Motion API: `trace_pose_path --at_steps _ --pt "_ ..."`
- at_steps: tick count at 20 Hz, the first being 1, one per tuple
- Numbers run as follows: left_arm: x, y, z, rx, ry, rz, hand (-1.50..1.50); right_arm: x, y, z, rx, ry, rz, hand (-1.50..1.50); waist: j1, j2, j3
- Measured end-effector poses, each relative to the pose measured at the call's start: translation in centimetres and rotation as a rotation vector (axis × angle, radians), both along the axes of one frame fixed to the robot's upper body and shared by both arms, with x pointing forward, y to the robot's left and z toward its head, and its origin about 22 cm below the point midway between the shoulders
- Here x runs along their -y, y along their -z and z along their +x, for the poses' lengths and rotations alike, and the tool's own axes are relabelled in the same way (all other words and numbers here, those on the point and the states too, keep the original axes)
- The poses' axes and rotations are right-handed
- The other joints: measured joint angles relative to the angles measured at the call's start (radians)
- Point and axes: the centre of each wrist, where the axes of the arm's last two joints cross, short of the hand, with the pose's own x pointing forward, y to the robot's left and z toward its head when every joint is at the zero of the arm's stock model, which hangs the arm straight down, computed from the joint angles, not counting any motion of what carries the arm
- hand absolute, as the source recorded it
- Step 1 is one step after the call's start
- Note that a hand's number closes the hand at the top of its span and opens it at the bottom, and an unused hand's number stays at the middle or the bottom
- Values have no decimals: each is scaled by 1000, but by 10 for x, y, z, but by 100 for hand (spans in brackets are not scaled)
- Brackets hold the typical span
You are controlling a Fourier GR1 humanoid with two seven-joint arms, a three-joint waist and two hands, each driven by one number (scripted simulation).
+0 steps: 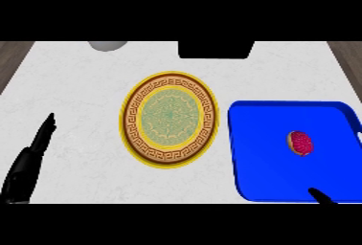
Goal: Pick the cupcake from the tray and place it in the plate
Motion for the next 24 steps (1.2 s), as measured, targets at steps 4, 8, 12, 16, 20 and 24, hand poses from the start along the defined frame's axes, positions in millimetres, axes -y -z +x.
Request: trace_pose_path --at_steps 4,8,12,16,20,24 --pt "4 -3 4 -3 8 0 0 15 -17 9 -142 -34 7 -150 5 0 1" --pt "1 -4 8 -3 7 -1 0 26 -31 26 -267 -90 17 -150 5 -1 2" --pt "5 -3 5 -4 9 -2 0 30 -28 49 -381 -142 20 -150 8 -2 2" --pt "4 -6 2 -1 3 -3 0 35 -24 63 -505 -199 -12 -150 7 -2 3" --pt "1 2 1 2 -5 -3 0 41 -21 75 -574 -255 -25 -150 1 -3 3" --pt "-3 -2 6 -2 -9 -4 0 41 -5 87 -602 -291 -26 -150 -2 -4 3"
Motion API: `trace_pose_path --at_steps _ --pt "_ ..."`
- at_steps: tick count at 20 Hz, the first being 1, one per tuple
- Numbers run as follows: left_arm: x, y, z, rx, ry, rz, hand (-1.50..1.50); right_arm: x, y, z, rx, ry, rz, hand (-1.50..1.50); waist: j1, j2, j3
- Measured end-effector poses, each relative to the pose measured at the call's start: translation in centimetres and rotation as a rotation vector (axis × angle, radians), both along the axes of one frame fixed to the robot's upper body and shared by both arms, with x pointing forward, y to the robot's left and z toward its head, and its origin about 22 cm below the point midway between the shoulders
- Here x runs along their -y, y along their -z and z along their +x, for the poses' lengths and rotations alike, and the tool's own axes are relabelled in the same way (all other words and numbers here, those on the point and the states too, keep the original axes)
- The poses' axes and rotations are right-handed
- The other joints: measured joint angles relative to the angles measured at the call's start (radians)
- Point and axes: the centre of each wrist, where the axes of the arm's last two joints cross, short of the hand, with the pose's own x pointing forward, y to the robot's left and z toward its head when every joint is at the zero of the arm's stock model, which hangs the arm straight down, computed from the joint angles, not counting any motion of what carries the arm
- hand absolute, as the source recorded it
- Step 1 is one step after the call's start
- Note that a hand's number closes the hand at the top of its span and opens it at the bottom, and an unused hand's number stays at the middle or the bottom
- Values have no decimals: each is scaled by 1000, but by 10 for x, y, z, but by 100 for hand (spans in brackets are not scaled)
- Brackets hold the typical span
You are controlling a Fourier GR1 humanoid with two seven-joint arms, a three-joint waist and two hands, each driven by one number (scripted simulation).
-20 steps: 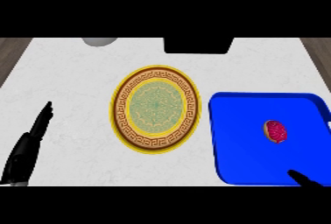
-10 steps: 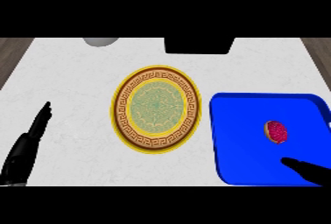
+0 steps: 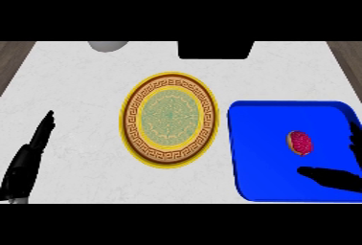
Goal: Pick the cupcake from the tray and place it in the plate
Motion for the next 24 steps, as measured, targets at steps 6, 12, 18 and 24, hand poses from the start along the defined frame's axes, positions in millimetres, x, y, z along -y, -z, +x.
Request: trace_pose_path --at_steps 6,12,18,24 --pt "-2 0 -2 3 4 0 0 2 14 16 -22 -55 29 -150 -1 -1 0" --pt "1 4 0 -2 1 -1 0 5 31 23 -64 -84 41 -150 -3 -1 0" --pt "-2 0 -2 4 2 2 0 1 44 32 -76 -84 42 -150 -3 -1 0" --pt "3 1 -7 0 3 3 0 -5 65 36 -55 -95 55 150 -2 -1 0"
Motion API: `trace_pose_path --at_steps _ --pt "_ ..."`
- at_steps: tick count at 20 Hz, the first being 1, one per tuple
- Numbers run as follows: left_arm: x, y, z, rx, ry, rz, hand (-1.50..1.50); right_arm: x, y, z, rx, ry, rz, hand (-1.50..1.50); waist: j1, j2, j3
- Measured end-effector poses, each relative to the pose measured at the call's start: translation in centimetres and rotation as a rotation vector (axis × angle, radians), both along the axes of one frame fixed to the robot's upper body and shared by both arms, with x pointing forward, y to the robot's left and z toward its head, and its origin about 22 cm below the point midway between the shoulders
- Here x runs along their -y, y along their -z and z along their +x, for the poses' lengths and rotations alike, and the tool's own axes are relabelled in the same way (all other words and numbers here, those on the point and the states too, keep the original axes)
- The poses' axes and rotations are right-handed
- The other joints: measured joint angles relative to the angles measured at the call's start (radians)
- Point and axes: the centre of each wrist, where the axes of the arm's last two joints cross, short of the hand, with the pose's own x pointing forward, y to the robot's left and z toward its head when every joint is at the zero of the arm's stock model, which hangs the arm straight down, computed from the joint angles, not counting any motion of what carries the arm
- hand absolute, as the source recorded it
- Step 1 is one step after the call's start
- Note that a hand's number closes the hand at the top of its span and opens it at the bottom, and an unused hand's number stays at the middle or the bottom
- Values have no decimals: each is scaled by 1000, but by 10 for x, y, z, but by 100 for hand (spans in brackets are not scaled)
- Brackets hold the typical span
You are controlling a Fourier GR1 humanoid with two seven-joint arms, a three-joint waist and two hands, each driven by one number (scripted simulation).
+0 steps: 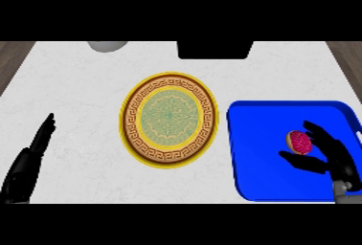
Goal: Pick the cupcake from the tray and place it in the plate
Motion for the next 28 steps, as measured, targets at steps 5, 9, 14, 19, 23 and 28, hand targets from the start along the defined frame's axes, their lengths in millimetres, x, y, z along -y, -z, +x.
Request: trace_pose_path --at_steps 5,9,14,19,23,28 --pt "3 -1 1 -4 -4 -1 0 1 7 4 52 -1 -6 150 0 -1 -1" --pt "-1 -2 0 -2 -7 1 0 -1 11 6 68 -8 -30 150 0 -1 -1" --pt "10 -6 11 17 65 -1 0 -4 -28 50 110 -358 -276 150 80 18 -1" --pt "24 -13 24 46 137 -2 0 -6 -76 85 147 -726 -560 150 154 41 0" --pt "28 -14 30 50 157 -3 0 -1 -111 116 245 -848 -676 150 161 47 4" --pt "29 -13 33 43 141 -2 0 3 -141 146 448 -895 -714 150 140 43 5"
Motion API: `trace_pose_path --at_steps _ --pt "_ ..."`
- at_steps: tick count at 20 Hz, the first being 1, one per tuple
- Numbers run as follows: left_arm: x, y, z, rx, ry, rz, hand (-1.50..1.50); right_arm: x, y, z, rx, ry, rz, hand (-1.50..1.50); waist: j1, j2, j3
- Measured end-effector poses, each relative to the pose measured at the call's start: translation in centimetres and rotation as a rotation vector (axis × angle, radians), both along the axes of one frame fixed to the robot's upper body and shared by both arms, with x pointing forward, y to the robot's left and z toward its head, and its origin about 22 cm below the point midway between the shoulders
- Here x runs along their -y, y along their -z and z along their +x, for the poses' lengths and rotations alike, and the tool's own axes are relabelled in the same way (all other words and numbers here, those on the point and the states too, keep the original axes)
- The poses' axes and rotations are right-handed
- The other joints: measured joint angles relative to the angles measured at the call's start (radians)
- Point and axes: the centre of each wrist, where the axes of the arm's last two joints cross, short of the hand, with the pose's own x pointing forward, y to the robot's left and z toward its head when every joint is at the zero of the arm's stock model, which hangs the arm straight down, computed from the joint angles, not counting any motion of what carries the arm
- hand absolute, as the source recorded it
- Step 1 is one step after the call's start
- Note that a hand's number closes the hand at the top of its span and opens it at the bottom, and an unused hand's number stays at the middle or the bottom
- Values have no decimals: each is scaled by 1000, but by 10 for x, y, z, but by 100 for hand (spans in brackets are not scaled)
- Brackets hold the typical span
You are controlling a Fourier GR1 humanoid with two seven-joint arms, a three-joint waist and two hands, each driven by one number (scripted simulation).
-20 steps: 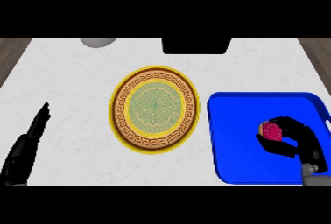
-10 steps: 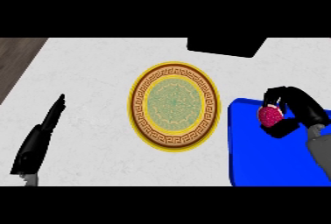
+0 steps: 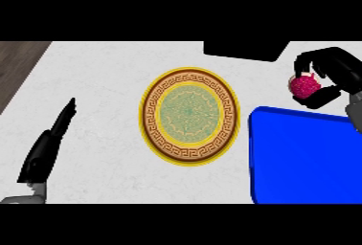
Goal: Pick the cupcake from the tray and place it in the plate
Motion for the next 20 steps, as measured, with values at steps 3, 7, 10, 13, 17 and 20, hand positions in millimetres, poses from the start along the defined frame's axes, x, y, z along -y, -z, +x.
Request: trace_pose_path --at_steps 3,7,10,13,17,20 --pt "-5 2 -2 -7 -16 -1 0 0 -16 14 107 -83 58 150 -18 -6 0" --pt "-8 7 -5 -15 -38 1 0 -3 -36 29 191 -244 175 150 -42 -13 -1" --pt "-12 10 -8 -18 -59 -1 0 -11 -47 40 190 -373 247 150 -61 -20 -3" --pt "-19 10 -15 -32 -80 -1 0 -32 -54 51 172 -479 290 150 -81 -28 -4" --pt "-21 14 -22 -40 -100 0 0 -73 -67 64 138 -583 322 150 -100 -34 -5" --pt "-22 14 -21 -37 -120 5 0 -108 -62 66 106 -633 346 150 -116 -39 -5"
